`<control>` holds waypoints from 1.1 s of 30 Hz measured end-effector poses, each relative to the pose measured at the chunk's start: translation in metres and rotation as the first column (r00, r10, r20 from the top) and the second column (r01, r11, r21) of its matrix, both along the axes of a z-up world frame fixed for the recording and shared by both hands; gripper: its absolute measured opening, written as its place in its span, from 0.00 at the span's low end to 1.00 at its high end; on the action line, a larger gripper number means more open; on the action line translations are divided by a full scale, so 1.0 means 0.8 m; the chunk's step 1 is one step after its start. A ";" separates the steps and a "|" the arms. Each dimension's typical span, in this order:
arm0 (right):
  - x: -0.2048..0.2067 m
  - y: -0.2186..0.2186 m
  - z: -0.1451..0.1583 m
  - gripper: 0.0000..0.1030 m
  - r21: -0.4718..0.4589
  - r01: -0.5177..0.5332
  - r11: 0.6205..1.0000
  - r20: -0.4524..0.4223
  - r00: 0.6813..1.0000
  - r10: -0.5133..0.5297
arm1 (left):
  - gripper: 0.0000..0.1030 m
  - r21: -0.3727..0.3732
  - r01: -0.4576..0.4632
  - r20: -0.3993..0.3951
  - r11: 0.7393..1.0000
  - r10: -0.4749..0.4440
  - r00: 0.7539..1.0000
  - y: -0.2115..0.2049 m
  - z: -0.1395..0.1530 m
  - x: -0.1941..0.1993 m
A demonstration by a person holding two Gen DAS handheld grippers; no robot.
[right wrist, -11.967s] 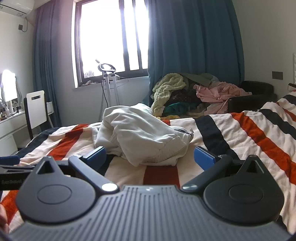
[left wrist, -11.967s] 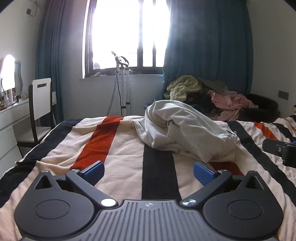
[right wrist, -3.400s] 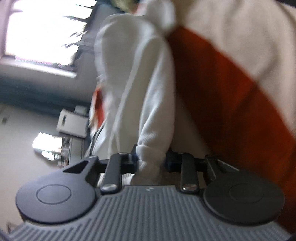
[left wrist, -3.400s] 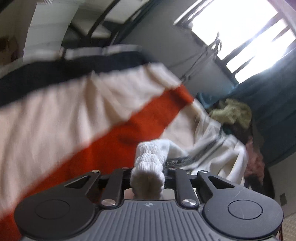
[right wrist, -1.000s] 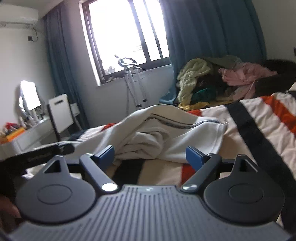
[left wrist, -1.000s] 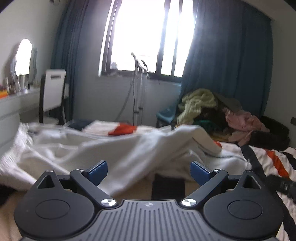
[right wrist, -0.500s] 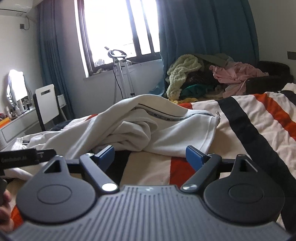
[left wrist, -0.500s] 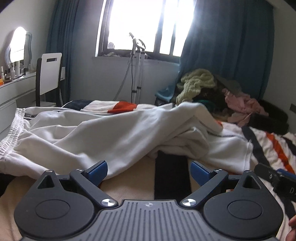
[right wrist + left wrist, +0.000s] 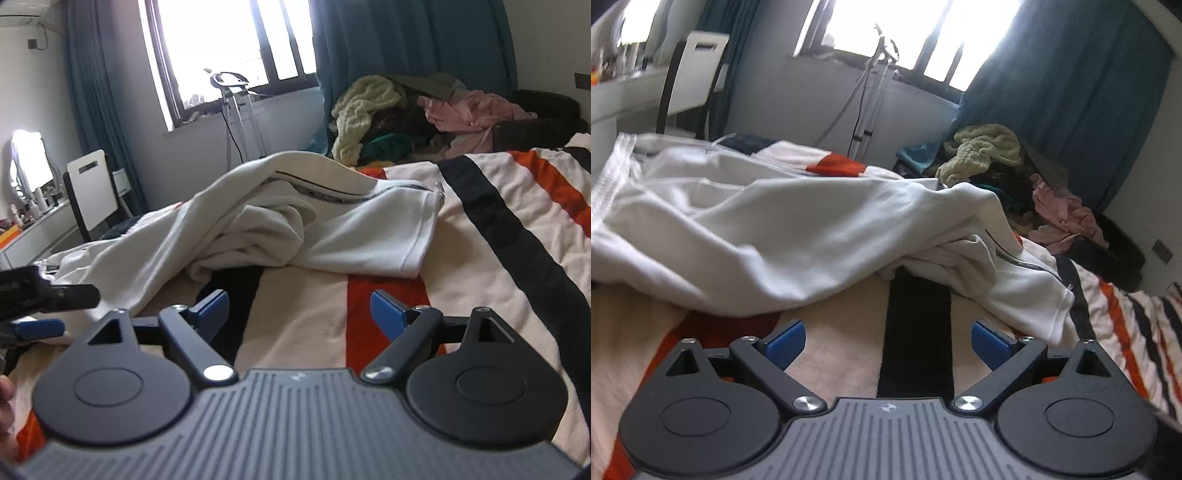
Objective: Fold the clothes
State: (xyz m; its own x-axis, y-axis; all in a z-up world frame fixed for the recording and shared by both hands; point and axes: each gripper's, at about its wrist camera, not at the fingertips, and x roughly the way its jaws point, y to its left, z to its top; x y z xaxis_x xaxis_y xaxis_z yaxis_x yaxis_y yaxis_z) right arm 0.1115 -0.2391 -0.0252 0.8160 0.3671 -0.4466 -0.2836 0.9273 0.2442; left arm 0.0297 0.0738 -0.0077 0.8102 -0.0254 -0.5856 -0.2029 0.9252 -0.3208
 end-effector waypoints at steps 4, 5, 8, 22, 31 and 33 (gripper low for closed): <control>0.012 0.001 0.002 0.83 0.020 0.002 1.000 -0.019 1.000 -0.002 | 0.95 -0.060 -0.030 -0.006 0.998 0.029 1.000 0.016 0.000 0.000; 0.019 0.001 0.004 0.83 0.038 0.000 0.999 -0.027 1.000 0.001 | 0.95 -0.088 -0.036 -0.005 0.996 0.035 0.999 0.021 0.000 0.001; 0.054 0.000 0.015 0.84 0.134 0.004 0.991 -0.052 0.999 0.003 | 0.95 -0.163 -0.063 -0.006 0.985 0.063 0.998 0.034 0.000 0.003; 0.339 0.103 0.024 0.78 0.325 0.100 0.941 -0.250 0.968 -0.017 | 0.96 -0.081 -0.279 -0.023 0.957 0.278 0.960 0.088 -0.035 0.066; 0.420 0.125 -0.016 0.12 0.274 0.175 0.946 -0.271 0.958 -0.099 | 0.99 -0.100 -0.337 0.014 0.936 0.340 0.940 0.114 -0.073 0.099; 0.407 0.127 -0.008 0.07 0.269 0.131 0.954 -0.206 0.976 -0.076 | 0.99 -0.100 -0.340 0.016 0.935 0.343 0.939 0.111 -0.075 0.102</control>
State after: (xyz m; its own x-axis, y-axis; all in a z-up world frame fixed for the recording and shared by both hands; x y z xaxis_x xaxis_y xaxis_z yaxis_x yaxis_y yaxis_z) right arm 0.4373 -0.1379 -0.0317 0.7653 0.4179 -0.4895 -0.1124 0.8356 0.5377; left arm 0.1115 0.1629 -0.0676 0.7982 0.2023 -0.5674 -0.4891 0.7675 -0.4144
